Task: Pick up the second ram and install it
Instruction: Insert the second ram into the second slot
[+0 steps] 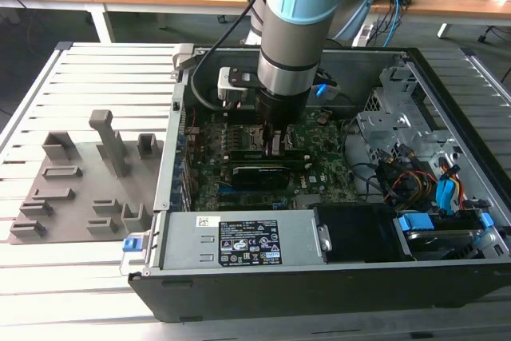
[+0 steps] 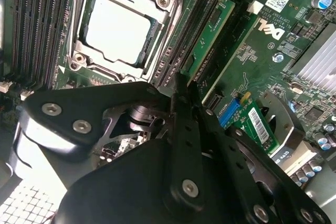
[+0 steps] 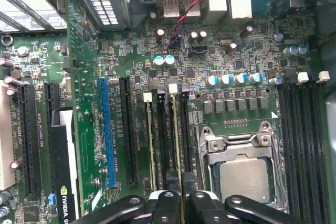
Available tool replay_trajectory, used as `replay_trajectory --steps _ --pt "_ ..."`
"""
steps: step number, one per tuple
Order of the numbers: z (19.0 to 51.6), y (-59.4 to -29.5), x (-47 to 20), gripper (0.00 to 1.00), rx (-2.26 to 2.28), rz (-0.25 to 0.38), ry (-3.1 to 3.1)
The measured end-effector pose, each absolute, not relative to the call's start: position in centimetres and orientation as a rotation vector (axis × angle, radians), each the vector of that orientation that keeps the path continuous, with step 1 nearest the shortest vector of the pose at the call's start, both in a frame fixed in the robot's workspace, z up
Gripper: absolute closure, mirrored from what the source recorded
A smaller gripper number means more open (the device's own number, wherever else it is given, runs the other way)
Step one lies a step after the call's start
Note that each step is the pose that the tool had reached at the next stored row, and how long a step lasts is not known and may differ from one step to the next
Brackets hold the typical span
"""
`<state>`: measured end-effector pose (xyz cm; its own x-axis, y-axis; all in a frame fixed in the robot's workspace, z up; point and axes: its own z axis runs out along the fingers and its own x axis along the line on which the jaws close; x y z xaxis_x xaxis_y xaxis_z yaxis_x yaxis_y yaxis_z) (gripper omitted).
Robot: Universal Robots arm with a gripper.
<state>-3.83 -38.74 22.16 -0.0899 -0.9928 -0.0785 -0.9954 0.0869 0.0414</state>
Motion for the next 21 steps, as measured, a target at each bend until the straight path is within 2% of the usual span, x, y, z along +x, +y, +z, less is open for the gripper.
replay_trajectory --steps 1,2,5,9,12,21 --pt "22.2 -38.7 -3.8 0.85 -2.098 0.13 2.293" --pt "22.1 -38.7 -3.8 0.79 -2.098 0.129 2.293" --pt "22.2 -38.7 -3.8 0.79 -2.099 0.129 2.293" --pt "24.6 -38.7 -3.8 0.79 -2.099 0.13 2.293" --pt "25.5 -38.6 -3.8 0.89 -2.099 0.129 2.293" --pt "25.9 -38.6 -3.8 0.89 -2.099 0.129 2.293"
